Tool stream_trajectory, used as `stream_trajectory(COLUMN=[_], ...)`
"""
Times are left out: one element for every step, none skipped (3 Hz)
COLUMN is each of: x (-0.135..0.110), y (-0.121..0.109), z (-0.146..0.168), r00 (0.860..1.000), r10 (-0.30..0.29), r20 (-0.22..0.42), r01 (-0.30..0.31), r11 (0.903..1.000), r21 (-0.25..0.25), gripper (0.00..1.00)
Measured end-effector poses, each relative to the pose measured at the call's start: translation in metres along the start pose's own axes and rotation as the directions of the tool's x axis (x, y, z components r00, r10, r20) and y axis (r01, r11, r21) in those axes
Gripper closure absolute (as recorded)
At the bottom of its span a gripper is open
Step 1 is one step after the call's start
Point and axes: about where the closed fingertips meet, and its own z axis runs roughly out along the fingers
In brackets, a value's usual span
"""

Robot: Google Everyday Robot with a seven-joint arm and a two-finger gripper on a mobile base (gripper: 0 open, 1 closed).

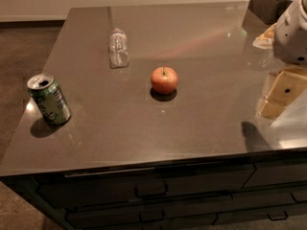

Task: Pick water bottle

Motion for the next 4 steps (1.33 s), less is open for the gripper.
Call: stream_trajectory(x=[0.000, -0.009, -0.033, -0.066], y=[0.000, -0.016, -0.048, -0.085], z=[0.000, 0.004, 0.016, 0.030], r00=[1.000, 0.999, 0.995, 0.985], r10=[0.000, 0.045, 0.096, 0.154], r20=[0.000, 0.024, 0.041, 0.077], r01=[0.000, -0.044, -0.094, -0.150], r11=[1.0000, 0.9988, 0.9945, 0.9872], r21=[0.000, -0.021, -0.045, -0.053], gripper=[0.00, 0.00, 0.00, 0.00])
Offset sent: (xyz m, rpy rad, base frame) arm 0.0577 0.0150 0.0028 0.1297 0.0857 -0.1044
